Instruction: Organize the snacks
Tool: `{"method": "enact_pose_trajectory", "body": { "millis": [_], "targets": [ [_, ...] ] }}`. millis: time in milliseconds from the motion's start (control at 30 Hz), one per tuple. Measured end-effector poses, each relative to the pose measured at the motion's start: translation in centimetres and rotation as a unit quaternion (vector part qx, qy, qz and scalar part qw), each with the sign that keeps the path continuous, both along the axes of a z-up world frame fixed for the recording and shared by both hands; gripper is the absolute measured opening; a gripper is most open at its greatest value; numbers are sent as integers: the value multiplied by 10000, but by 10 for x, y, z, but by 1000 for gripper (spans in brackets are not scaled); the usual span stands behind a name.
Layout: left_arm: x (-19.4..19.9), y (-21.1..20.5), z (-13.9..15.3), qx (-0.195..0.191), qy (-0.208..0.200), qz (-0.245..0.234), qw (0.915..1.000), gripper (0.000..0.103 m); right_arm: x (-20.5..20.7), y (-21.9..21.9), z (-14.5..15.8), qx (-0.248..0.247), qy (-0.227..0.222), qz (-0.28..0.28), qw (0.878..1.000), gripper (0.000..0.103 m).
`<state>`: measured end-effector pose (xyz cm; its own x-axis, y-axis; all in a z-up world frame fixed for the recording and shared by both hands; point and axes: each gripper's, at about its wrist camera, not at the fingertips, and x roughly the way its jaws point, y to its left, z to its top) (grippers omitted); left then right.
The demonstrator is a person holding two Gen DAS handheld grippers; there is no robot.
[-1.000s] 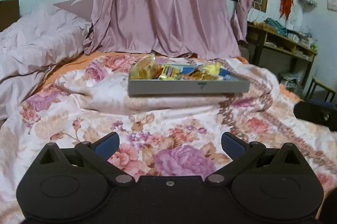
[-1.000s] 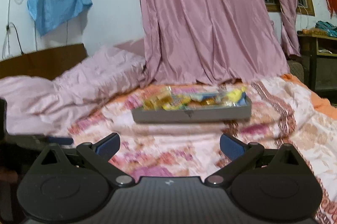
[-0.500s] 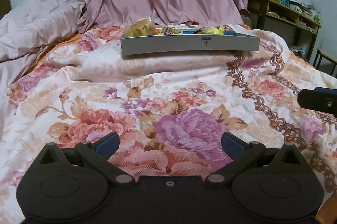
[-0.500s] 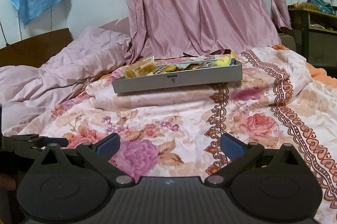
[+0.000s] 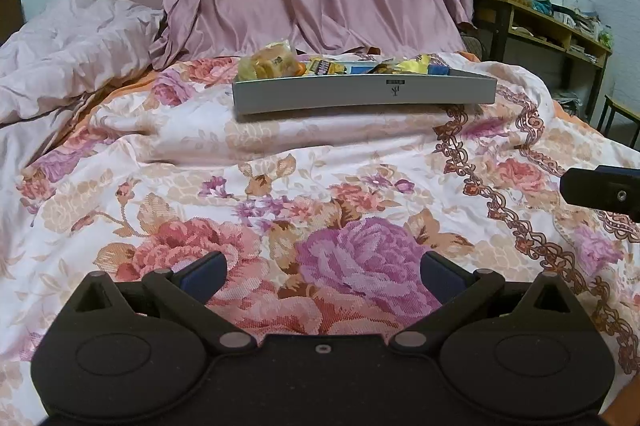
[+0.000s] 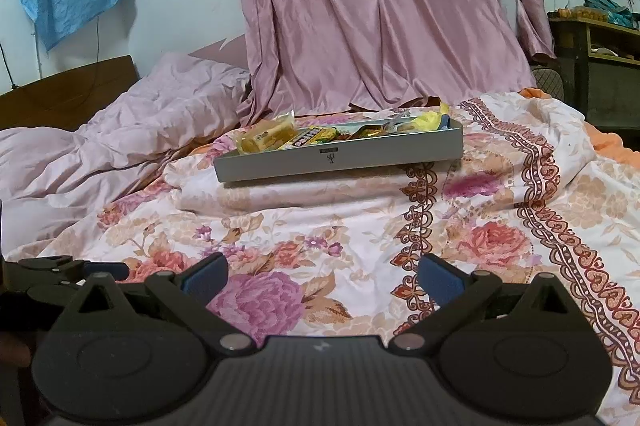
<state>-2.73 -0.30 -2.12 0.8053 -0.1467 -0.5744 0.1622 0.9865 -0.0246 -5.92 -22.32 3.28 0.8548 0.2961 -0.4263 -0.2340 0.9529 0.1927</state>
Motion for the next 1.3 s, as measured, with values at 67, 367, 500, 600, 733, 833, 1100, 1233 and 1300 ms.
{"method": "enact_pose_trajectory", "body": {
  "millis": [67,367,500,600,733,833,1100,1233,1300],
  "targets": [
    [0,0,1,2,-13,7,10000,102,0,0,0,2,-1,2,10000,103],
    [-1,1,2,-13,-42,17,10000,102,0,0,0,6,-5,0,10000,103],
    [-1,1,2,-10,-56,26,10000,102,0,0,0,6,0,2,10000,103],
    [-2,1,2,-15,-55,26,10000,102,0,-1,1,1,0,-1,10000,103],
    [-2,1,3,-16,-57,26,10000,103,0,-1,1,2,-2,4,10000,103],
    [-2,2,2,-16,-53,27,10000,103,0,-1,0,4,0,2,10000,103],
    [-2,2,3,-16,-60,32,10000,103,0,-1,0,8,-1,6,10000,103],
    [-2,2,3,-16,-60,33,10000,103,0,-1,0,4,1,2,10000,103],
    [-2,2,3,-18,-58,34,10000,103,0,-1,0,2,1,3,10000,103]
  ]
}}
